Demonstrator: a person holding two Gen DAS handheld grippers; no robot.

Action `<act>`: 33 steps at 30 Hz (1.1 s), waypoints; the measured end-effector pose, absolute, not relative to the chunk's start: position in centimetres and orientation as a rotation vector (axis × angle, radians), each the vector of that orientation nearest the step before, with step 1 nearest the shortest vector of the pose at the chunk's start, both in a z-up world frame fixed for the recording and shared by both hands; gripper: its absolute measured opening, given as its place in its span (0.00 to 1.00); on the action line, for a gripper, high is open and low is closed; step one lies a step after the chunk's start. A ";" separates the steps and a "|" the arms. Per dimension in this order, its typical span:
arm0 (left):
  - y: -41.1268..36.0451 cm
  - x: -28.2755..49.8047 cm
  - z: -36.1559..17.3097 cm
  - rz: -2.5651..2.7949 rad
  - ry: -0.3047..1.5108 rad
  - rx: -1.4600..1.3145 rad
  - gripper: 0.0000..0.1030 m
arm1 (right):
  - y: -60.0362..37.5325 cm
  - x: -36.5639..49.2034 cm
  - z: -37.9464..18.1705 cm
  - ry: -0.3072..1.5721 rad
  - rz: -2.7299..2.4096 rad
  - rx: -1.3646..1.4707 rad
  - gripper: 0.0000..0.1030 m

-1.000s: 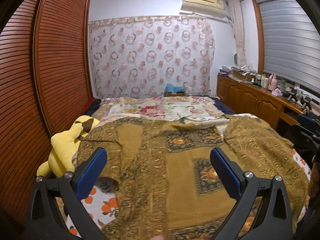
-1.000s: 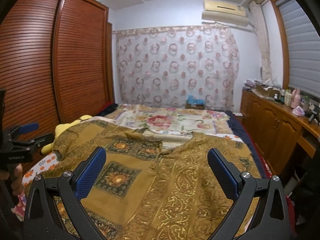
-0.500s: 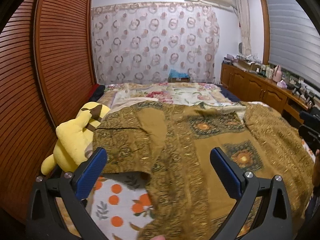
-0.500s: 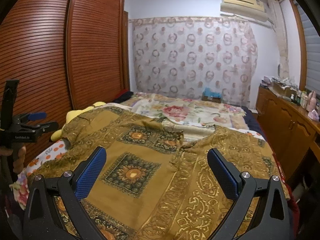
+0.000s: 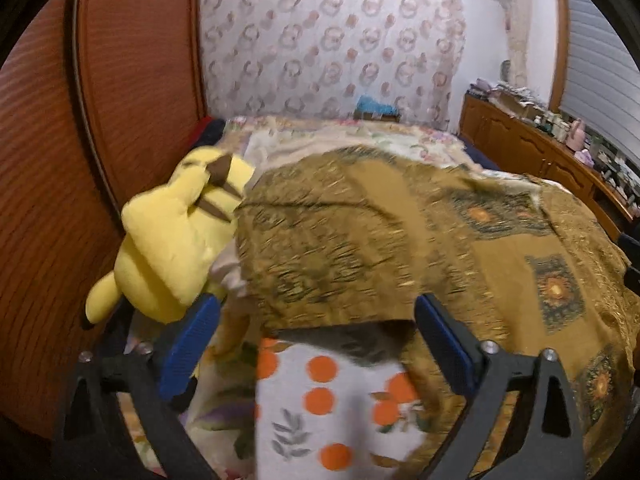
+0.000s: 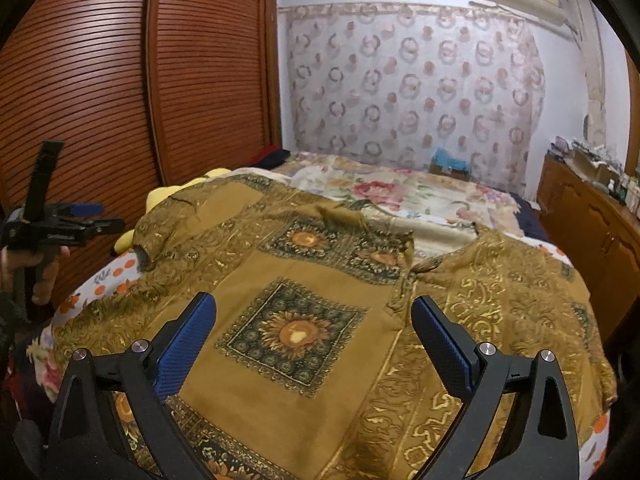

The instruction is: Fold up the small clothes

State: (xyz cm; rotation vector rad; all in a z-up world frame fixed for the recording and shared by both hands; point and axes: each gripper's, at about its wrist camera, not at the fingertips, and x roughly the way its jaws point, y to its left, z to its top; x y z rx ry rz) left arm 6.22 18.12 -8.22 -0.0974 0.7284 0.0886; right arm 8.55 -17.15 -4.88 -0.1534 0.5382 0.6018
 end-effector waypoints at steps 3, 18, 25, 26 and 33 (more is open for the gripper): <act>19.8 7.4 -9.6 0.081 0.774 -0.140 0.81 | -16.8 8.9 -5.5 0.557 0.613 -0.150 0.97; 21.4 8.7 -12.1 0.014 0.853 -0.236 0.12 | -14.4 10.3 -4.9 0.548 0.660 -0.194 0.95; 20.3 7.5 -8.8 -0.007 0.763 -0.165 0.02 | -15.3 10.5 -5.4 0.566 0.652 -0.159 0.94; 19.8 7.2 -8.0 -0.017 0.742 -0.157 0.02 | -15.5 10.5 -5.4 0.566 0.649 -0.152 0.94; 14.8 8.8 -3.0 -0.124 0.662 -0.085 0.02 | -17.3 10.8 -4.8 0.554 0.615 -0.133 0.94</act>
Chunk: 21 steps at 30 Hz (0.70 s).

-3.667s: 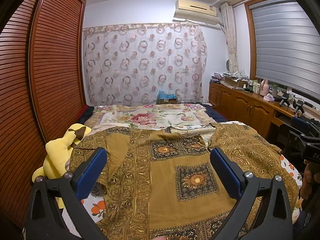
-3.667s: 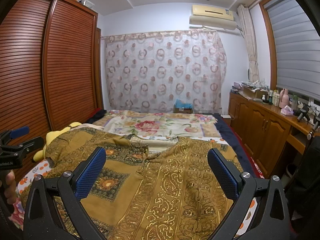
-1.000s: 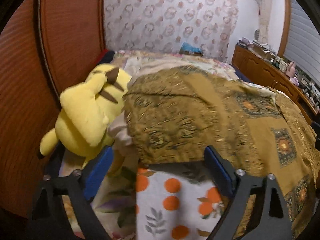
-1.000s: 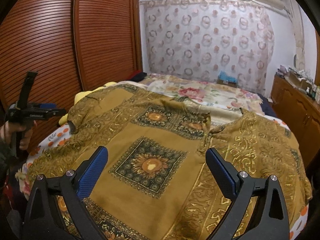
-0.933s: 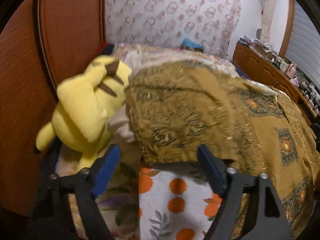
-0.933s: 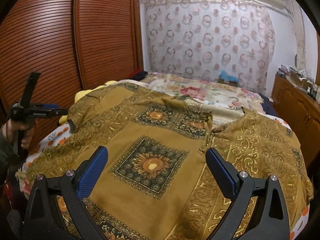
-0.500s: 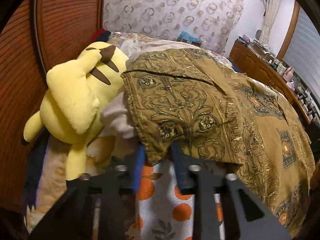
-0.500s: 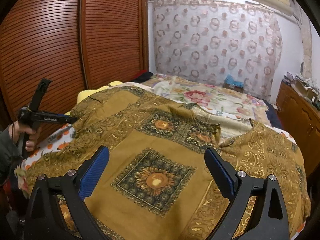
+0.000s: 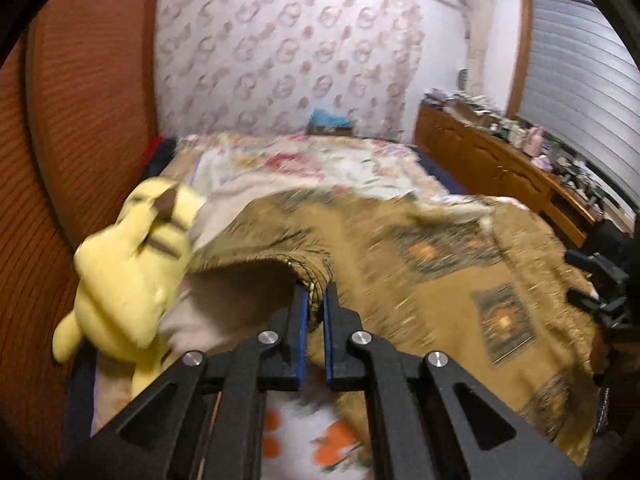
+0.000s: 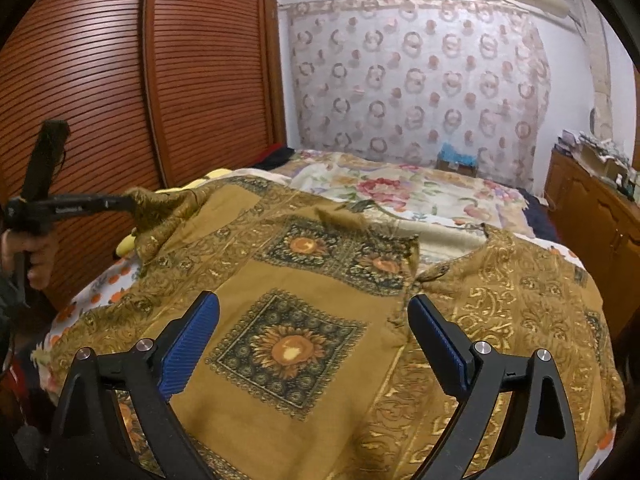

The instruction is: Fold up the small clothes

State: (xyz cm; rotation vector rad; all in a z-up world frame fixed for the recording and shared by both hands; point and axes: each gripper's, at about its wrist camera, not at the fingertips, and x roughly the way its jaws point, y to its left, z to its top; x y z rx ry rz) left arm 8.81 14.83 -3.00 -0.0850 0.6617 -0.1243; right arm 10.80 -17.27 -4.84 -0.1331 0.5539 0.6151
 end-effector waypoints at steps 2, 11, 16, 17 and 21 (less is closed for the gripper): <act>13.3 9.8 -2.2 -0.151 0.654 -0.065 0.02 | -17.8 10.9 -4.8 0.554 0.605 -0.129 0.94; 6.4 11.2 -1.4 -0.235 0.672 0.025 0.04 | -20.4 11.3 -5.2 0.573 0.565 -0.113 0.94; 7.1 10.0 -1.7 -0.216 0.678 -0.005 0.39 | -20.6 11.6 -5.3 0.594 0.569 -0.128 0.94; 7.2 9.7 -1.7 -0.211 0.673 -0.012 0.51 | -20.5 11.7 -5.2 0.594 0.572 -0.131 0.94; 9.1 8.4 -2.1 -0.167 0.666 -0.033 0.60 | -19.5 12.1 -5.0 0.593 0.596 -0.149 0.94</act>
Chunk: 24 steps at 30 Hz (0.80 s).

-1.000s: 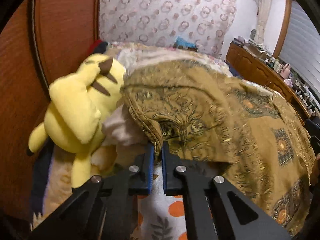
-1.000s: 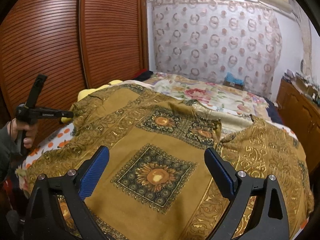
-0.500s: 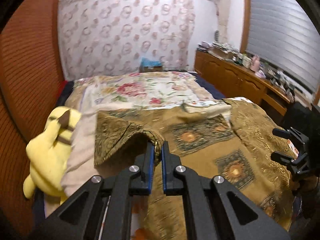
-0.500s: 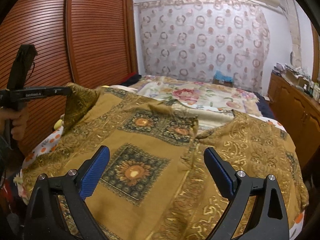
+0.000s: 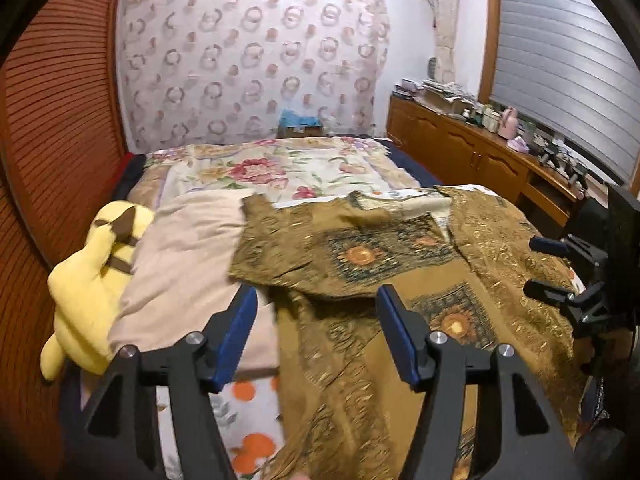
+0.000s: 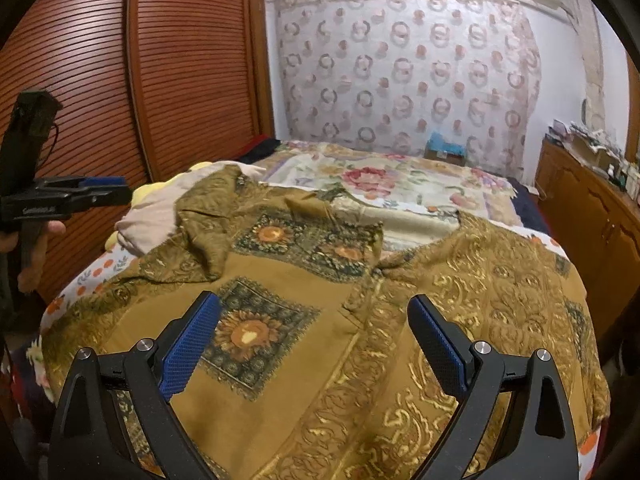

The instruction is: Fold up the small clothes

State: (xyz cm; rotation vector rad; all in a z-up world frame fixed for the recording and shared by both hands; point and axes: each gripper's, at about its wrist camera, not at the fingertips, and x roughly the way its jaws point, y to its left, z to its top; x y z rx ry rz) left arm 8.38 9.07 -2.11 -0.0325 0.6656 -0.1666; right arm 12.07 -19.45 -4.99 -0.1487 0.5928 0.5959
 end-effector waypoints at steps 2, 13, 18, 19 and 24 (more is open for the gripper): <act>10.1 7.8 -2.6 -0.142 0.669 -0.036 0.60 | -18.3 12.3 -4.8 0.592 0.623 -0.167 0.94; 13.1 5.3 -5.0 -0.040 0.625 -0.074 0.60 | -6.9 15.9 -4.0 0.589 0.845 -0.318 0.76; 13.9 4.7 -5.2 -0.025 0.620 -0.099 0.60 | -0.9 18.2 -5.9 0.602 0.908 -0.376 0.63; 14.1 4.6 -5.2 -0.025 0.619 -0.100 0.60 | 0.0 18.6 -6.3 0.612 0.917 -0.380 0.60; 14.5 4.3 -5.5 -0.029 0.619 -0.109 0.60 | 4.1 20.2 -8.4 0.658 0.926 -0.457 0.50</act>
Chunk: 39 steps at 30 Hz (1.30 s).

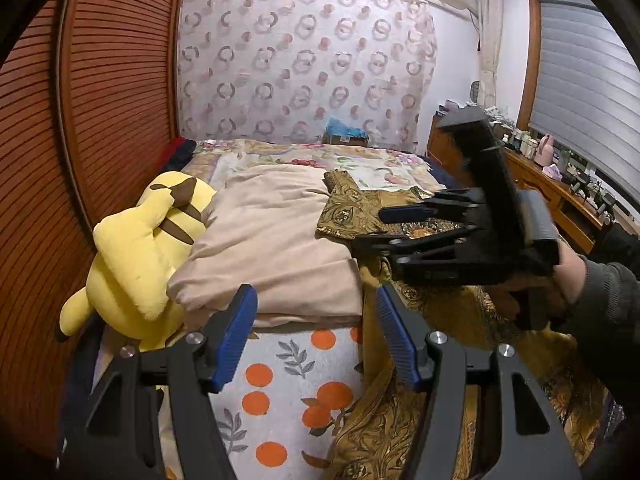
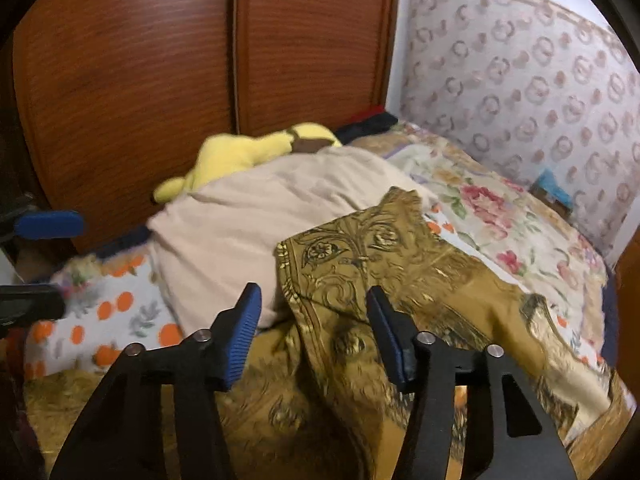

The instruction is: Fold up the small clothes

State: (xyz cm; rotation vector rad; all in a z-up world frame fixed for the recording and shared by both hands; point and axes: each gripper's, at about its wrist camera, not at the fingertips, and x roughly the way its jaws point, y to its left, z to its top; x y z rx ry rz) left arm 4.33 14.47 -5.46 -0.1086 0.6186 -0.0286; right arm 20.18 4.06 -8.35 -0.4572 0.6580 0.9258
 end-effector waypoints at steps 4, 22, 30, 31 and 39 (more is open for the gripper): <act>14.4 4.1 -5.7 -0.031 0.618 -0.109 0.60 | 5.5 21.1 -9.8 0.687 0.885 -0.534 0.31; 11.4 7.1 -5.8 -0.074 0.648 -0.069 0.60 | -4.1 26.8 -5.7 0.658 0.566 -0.390 0.46; 9.8 11.9 -5.9 -0.134 0.698 -0.069 0.60 | -10.6 25.1 -6.9 0.730 0.570 -0.380 0.49; 9.6 12.6 -6.0 -0.145 0.708 -0.076 0.60 | -11.4 24.9 -7.3 0.742 0.565 -0.381 0.49; 7.8 17.0 -6.5 -0.179 0.766 -0.056 0.45 | -17.0 24.5 -11.2 0.844 0.516 -0.370 0.49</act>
